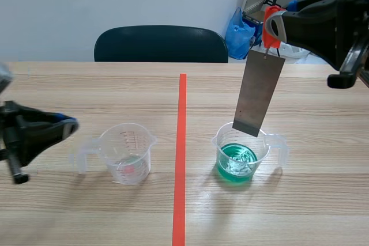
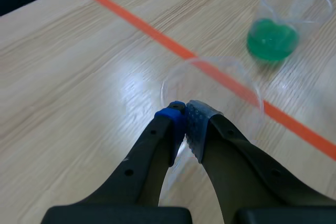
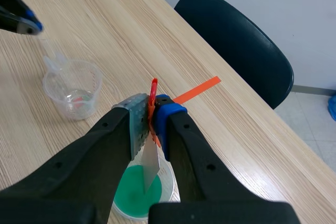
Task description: Do the redox reaction experiment
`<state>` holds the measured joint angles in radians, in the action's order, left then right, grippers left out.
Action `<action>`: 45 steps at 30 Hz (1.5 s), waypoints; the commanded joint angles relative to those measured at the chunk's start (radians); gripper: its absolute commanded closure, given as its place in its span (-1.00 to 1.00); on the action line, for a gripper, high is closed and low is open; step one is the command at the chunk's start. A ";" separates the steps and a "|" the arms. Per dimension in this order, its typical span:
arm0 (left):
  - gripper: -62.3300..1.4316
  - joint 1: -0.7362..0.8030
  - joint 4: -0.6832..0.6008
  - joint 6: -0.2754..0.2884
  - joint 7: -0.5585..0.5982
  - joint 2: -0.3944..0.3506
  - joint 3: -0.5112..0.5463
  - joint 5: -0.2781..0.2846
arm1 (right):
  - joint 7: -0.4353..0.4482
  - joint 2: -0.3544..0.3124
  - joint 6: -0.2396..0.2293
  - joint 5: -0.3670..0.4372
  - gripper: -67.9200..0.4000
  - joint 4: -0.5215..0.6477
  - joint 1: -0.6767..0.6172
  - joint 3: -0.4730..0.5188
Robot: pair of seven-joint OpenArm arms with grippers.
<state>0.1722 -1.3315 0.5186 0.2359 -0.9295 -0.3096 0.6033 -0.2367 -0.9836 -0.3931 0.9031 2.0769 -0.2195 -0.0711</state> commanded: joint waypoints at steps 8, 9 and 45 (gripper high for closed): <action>0.87 0.626 0.002 0.009 0.383 0.025 0.426 -0.140 | 0.015 -0.008 0.003 0.010 0.97 0.017 0.014 0.007; 0.87 0.684 0.002 0.009 0.435 0.046 0.465 -0.182 | 0.015 -0.008 0.003 0.010 0.97 0.017 0.014 0.007; -1.00 1.144 0.016 -0.214 1.021 0.491 0.773 -0.492 | 0.015 -0.008 0.003 0.010 0.97 0.017 0.014 0.007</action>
